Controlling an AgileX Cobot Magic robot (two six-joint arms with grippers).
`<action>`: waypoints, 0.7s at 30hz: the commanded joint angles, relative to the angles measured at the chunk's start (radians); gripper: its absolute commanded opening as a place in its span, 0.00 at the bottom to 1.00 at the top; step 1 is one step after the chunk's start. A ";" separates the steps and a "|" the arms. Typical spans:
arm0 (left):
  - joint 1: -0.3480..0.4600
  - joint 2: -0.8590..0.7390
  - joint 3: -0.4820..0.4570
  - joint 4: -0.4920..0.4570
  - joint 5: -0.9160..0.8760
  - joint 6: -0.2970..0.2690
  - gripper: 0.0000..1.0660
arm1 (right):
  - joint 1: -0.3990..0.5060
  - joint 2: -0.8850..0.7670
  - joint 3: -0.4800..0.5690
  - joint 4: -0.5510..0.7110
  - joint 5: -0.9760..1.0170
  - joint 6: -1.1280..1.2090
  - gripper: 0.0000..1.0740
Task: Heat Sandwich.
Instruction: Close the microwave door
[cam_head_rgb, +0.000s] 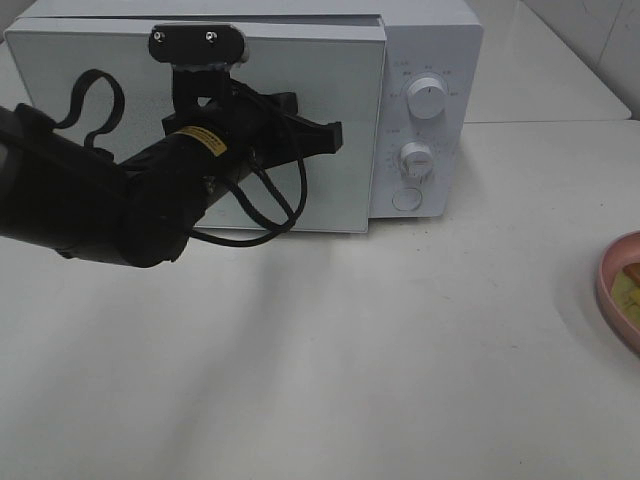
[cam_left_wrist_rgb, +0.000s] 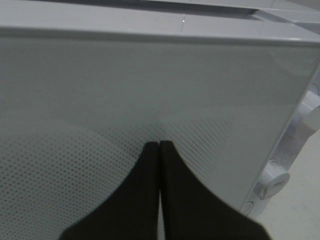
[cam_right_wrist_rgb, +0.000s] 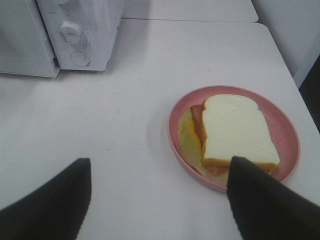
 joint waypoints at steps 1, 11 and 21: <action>0.006 0.019 -0.043 -0.014 0.008 0.011 0.00 | -0.008 -0.028 0.001 -0.003 -0.005 0.003 0.68; 0.052 0.080 -0.164 -0.014 0.074 0.036 0.00 | -0.008 -0.028 0.001 -0.003 -0.005 0.003 0.68; 0.083 0.085 -0.167 -0.013 0.080 0.036 0.00 | -0.008 -0.028 0.001 -0.003 -0.005 0.003 0.68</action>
